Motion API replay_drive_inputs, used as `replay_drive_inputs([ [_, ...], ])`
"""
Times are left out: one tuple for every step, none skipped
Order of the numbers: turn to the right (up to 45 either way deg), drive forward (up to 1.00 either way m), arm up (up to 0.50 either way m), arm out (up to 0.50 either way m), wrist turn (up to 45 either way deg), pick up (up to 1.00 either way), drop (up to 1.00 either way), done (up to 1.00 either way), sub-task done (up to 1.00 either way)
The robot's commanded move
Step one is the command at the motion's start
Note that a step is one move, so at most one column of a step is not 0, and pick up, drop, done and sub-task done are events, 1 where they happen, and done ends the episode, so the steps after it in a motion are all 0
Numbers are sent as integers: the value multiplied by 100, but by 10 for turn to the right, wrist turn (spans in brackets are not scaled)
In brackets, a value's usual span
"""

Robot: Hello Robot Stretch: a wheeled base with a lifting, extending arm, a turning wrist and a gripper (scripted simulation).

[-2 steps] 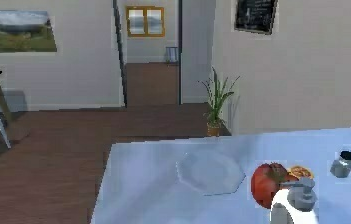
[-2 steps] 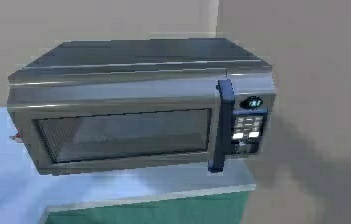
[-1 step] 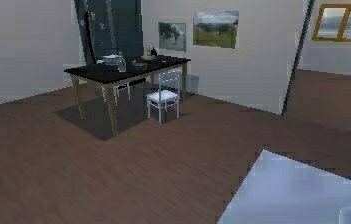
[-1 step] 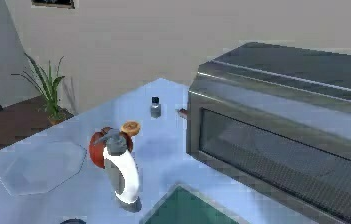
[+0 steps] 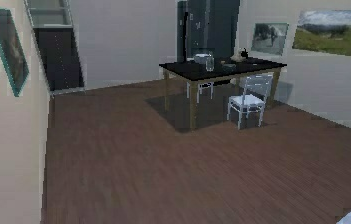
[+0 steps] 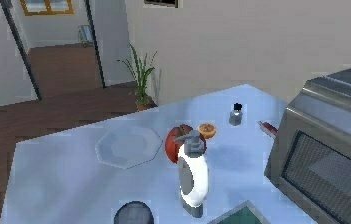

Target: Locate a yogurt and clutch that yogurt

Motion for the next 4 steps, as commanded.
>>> replay_drive_inputs([
  [0,0,50,0,0,0,0,0,0],
  [0,0,38,0,0,0,0,0,0],
  [0,0,0,0,450,0,0,0,0],
  [0,0,0,0,450,0,0,0,0],
])
